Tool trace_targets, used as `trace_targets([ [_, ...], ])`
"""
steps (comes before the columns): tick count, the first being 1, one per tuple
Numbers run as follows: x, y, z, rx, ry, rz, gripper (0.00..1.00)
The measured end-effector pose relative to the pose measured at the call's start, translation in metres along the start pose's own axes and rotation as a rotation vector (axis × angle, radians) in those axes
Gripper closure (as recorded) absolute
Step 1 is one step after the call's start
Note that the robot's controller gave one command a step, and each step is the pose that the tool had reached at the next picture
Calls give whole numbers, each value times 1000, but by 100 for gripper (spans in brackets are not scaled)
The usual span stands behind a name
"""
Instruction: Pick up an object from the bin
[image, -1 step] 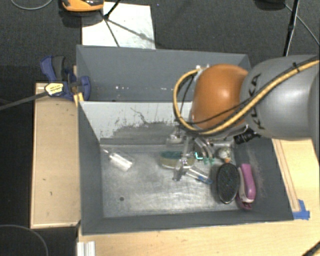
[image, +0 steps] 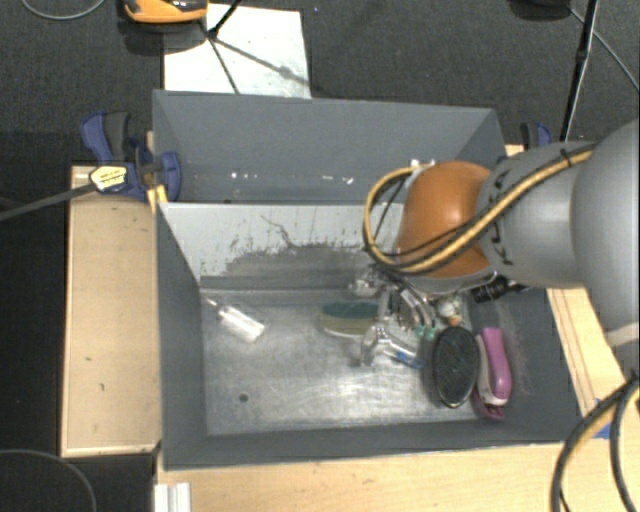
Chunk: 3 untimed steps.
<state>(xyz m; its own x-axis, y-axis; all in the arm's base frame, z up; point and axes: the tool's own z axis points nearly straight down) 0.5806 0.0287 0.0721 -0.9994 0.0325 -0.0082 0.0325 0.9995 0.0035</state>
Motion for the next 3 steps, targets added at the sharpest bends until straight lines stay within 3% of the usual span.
trace_targets([
  [1,-2,1,-4,0,-9,1,100],
  [2,-6,-5,-156,2,-2,2,100],
  [3,-3,-39,-139,2,8,-415,100],
])
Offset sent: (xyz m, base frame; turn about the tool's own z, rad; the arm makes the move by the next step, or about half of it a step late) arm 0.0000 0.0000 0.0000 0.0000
